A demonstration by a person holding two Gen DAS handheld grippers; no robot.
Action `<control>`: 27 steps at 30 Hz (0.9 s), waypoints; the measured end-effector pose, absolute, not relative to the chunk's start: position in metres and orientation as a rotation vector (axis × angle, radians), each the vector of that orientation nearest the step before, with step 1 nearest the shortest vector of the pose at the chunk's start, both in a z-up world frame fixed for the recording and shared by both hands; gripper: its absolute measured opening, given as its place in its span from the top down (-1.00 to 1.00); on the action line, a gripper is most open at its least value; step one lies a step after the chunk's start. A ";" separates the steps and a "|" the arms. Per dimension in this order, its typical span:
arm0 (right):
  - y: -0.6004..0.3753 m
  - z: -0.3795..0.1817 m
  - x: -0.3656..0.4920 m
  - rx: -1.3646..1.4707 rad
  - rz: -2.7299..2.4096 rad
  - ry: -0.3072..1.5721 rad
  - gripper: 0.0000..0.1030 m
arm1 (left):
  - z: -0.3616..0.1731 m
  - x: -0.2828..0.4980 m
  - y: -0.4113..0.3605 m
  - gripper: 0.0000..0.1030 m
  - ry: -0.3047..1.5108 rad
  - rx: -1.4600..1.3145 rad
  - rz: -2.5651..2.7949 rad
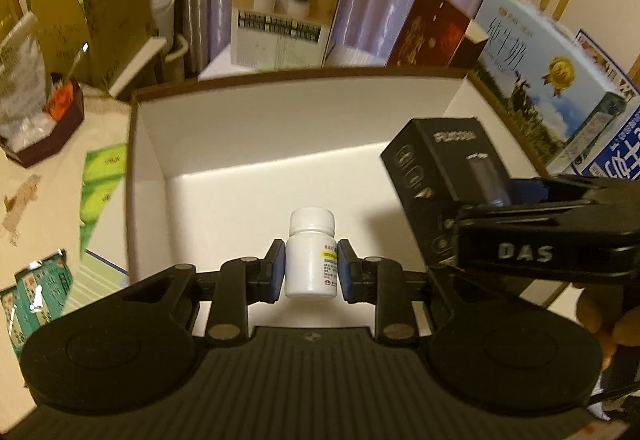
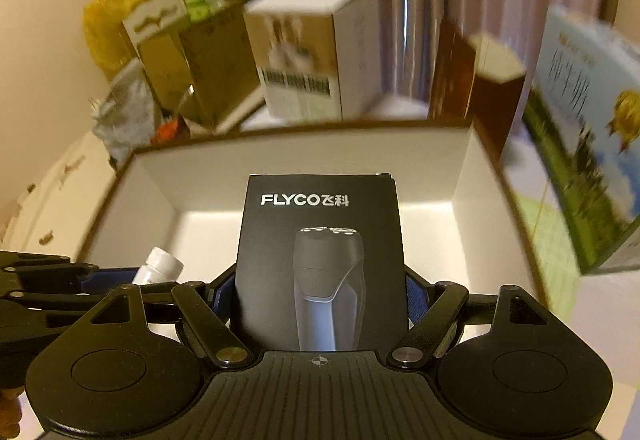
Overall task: Organize objects
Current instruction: 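Carry the FLYCO box with the right tool while the left tool carries the bottle into the brown box, then open the right tool to set the FLYCO box down while the left tool releases the bottle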
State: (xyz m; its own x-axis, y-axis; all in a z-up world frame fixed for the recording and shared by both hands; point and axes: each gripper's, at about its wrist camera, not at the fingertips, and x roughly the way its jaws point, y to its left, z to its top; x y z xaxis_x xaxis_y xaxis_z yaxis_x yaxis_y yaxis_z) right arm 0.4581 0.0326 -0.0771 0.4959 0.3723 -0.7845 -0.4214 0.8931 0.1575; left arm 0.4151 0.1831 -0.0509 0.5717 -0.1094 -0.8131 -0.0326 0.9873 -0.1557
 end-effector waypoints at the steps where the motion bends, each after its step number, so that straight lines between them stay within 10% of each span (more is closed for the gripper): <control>1: 0.033 -0.084 0.461 -0.062 0.482 0.954 -0.47 | -0.056 0.418 0.183 0.56 0.974 -0.165 -0.046; 22: 0.002 -0.101 0.481 -0.063 0.436 1.050 -0.57 | -0.089 0.443 0.169 0.56 1.059 -0.224 -0.058; 27: -0.008 -0.089 0.472 -0.048 0.470 1.034 -0.61 | -0.084 0.440 0.167 0.12 1.045 -0.214 -0.064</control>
State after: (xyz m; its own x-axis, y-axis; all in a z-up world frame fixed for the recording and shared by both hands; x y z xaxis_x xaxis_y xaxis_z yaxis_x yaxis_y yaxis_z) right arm 0.4721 -0.0078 -0.0885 0.4216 0.3530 -0.8353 -0.3975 0.8999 0.1796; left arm 0.4397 0.1674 -0.0836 0.5024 -0.1545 -0.8507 -0.0490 0.9772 -0.2064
